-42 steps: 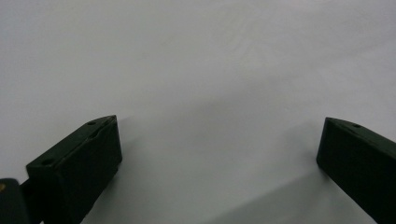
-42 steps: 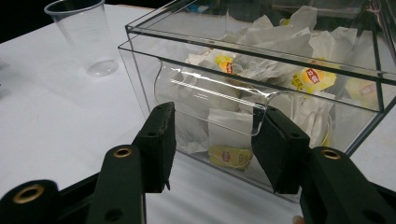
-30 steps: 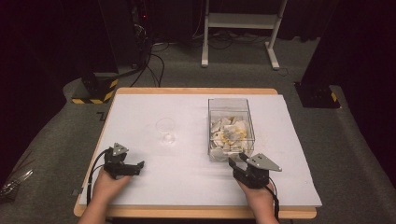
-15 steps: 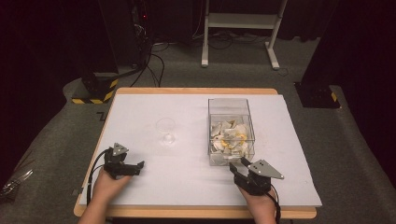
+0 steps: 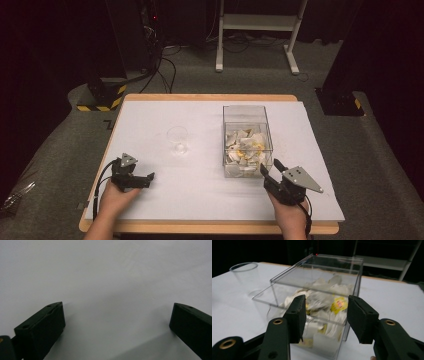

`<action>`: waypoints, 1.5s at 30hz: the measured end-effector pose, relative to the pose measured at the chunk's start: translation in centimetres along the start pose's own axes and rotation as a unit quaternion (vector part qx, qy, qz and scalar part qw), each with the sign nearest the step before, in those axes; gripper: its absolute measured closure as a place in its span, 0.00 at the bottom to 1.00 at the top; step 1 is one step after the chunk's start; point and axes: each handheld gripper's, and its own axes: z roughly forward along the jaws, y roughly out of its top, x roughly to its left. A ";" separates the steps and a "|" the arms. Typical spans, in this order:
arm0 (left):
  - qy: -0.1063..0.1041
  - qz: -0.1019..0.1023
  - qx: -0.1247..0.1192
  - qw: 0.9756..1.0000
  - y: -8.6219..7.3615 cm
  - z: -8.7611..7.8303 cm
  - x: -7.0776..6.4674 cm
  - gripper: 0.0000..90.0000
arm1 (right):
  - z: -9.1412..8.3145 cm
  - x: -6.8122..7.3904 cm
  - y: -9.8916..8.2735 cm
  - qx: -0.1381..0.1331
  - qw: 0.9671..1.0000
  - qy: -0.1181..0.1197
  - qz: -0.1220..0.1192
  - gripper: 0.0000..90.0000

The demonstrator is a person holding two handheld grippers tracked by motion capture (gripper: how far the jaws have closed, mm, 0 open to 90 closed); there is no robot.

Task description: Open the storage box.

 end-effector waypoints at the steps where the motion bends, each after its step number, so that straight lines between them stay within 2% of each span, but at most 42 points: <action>1: 0.000 0.001 0.001 1.000 0.0 0.0 0.0 0.00 | 0.4 -0.4 0.6 -0.009 1.000 -0.011 -0.001 0.58; 3: -0.001 0.001 0.001 1.000 0.0 0.0 0.0 0.00 | 0.5 -0.6 0.8 -0.011 1.000 -0.014 0.001 0.58; 5: -0.001 0.000 0.001 1.000 0.0 0.0 0.0 0.00 | 1.1 -0.9 1.2 -0.013 1.000 -0.022 0.004 0.62; 8: -0.001 0.001 0.001 1.000 0.0 0.0 0.0 0.00 | 2.5 -1.5 1.4 -0.004 0.999 -0.041 0.009 0.64; 13: 0.000 0.000 0.000 1.000 0.0 0.0 0.0 0.01 | 3.4 -1.8 1.0 0.003 0.999 -0.044 0.014 0.64; 25: 0.001 0.001 0.000 1.000 0.0 0.0 0.0 0.01 | 4.5 -1.9 -0.8 0.024 0.998 -0.050 0.027 0.72; 37: 0.001 0.001 0.000 1.000 0.0 0.0 0.0 0.01 | 4.6 -1.6 -0.9 0.021 0.998 -0.049 0.029 0.77; 45: 0.001 0.001 0.001 1.000 0.0 0.0 0.0 0.01 | 3.6 -1.6 -1.4 0.017 0.999 -0.040 0.024 0.84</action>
